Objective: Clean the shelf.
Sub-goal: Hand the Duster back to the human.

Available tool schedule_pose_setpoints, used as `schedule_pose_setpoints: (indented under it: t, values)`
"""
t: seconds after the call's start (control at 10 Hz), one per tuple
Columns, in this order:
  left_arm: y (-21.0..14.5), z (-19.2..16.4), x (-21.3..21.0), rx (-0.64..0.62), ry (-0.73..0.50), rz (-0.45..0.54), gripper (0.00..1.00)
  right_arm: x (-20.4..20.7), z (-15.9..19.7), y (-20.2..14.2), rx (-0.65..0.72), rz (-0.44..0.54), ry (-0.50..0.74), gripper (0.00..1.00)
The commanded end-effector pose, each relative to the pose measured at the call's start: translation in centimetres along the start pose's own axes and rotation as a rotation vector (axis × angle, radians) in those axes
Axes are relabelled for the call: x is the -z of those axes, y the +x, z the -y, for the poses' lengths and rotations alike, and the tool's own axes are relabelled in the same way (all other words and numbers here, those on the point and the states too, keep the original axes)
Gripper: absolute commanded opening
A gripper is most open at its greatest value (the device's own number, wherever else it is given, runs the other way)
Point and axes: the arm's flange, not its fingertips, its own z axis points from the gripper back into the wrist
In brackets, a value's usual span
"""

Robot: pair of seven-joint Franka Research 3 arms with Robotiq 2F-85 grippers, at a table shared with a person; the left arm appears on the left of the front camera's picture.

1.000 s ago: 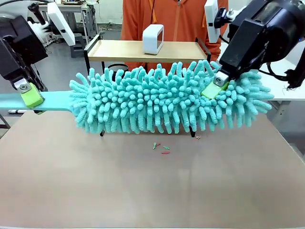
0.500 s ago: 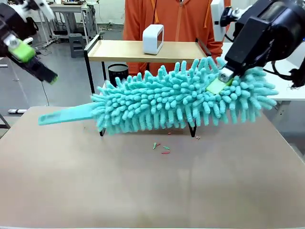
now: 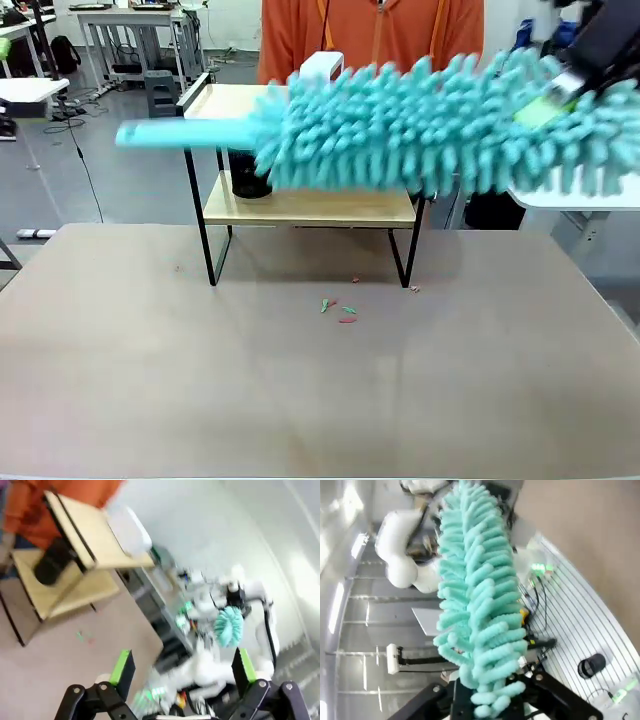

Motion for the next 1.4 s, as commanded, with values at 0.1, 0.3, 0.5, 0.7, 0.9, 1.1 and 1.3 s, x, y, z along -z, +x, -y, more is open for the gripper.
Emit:
schedule_pose_setpoints:
  t: [0.1,0.3,0.5,0.7,0.9,1.1,1.3]
  values:
    - [-1.5,0.1,-0.9,0.028,0.017,0.257,1.00,-9.2,0.5,-3.4,-0.018,0.506,0.175,0.00]
    - [-1.9,-1.4,-0.4,-0.018,0.009,0.206,1.00,-14.7,4.1,-6.7,0.086,0.938,0.195,0.00]
    - [-0.9,-0.3,-2.5,-0.005,0.040,0.250,1.00,-16.5,9.1,-9.6,0.294,1.094,0.175,0.00]
    - [-0.9,-0.3,-2.5,-0.005,0.040,0.250,1.00,-16.6,13.3,-12.1,0.592,1.149,0.077,0.00]
    - [-0.9,-0.3,-2.5,-0.005,0.040,0.250,1.00,-16.5,16.8,-12.9,0.824,1.175,0.015,0.00]
    - [-0.9,-0.3,-2.5,-0.005,0.040,0.250,1.00,-15.7,18.3,-11.5,0.878,1.089,-0.047,0.00]
    - [-0.9,-0.3,-2.5,-0.005,0.040,0.250,1.00,-17.6,18.5,-13.1,0.800,1.162,-0.035,0.00]
